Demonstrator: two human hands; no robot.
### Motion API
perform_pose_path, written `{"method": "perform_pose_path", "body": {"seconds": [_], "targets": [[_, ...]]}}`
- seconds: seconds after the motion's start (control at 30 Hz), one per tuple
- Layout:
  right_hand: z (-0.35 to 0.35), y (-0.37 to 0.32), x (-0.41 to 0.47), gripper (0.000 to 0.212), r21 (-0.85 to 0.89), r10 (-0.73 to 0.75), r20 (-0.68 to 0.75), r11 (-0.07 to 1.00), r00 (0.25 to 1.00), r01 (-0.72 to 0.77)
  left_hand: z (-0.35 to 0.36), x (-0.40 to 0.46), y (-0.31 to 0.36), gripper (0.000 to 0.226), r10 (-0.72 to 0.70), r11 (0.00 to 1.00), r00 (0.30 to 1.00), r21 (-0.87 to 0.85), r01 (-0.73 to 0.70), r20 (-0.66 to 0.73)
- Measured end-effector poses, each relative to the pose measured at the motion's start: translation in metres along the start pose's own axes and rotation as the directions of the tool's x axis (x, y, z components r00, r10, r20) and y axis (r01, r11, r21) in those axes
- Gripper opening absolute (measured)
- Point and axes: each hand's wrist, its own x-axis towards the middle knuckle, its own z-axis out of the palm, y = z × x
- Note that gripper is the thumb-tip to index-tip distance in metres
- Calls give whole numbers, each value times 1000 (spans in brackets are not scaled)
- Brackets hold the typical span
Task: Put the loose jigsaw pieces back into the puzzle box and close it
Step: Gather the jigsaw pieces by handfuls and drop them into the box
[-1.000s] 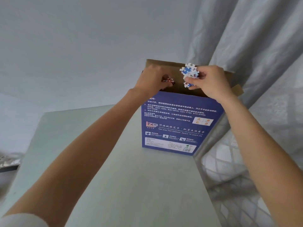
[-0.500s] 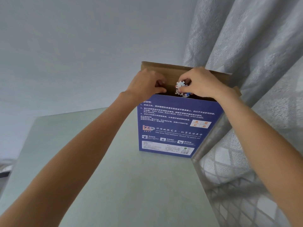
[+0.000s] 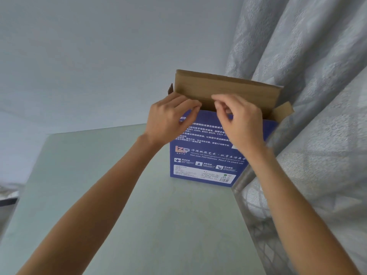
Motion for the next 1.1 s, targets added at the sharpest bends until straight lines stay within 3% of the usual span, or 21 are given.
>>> {"method": "perform_pose_path", "body": {"seconds": [0.1,0.2,0.27,0.33,0.43,0.5,0.6,0.67,0.73,0.83,1.1], "targets": [[15,-38,-59,20,123,7,-12,992,1000,-6,-28,-54,19,15,-172,982,985,-83,168,-35],[47,-75,-133,17,260,93,250,952,964,-159,-64,-129,38,21,-448,878,883,-119,464,140],[66,-87,-172,19,278,140,486,911,863,-304,-82,-170,46,21,-599,756,741,-91,648,302],[84,-107,-215,24,257,125,697,876,706,-409,-108,-220,57,21,-725,610,544,28,792,422],[98,-133,-271,31,166,72,890,868,451,-467,-143,-292,77,15,-835,423,274,236,875,477],[101,-145,-304,37,102,45,953,885,300,-455,-160,-338,90,25,-862,332,131,352,875,489],[99,-160,-349,49,5,67,981,929,183,-369,-181,-400,119,60,-868,196,-111,540,819,483],[94,-168,-369,48,-55,126,976,932,177,-358,-187,-424,138,79,-861,106,-230,602,792,454],[91,-183,-385,41,-64,141,966,942,215,-331,-190,-439,157,90,-856,59,-274,609,791,438],[95,-206,-393,34,5,94,952,947,290,-322,-188,-452,177,97,-853,40,-273,577,816,445],[117,-224,-373,25,174,-24,923,916,385,-361,-165,-453,190,88,-861,116,-156,485,867,485]]}}
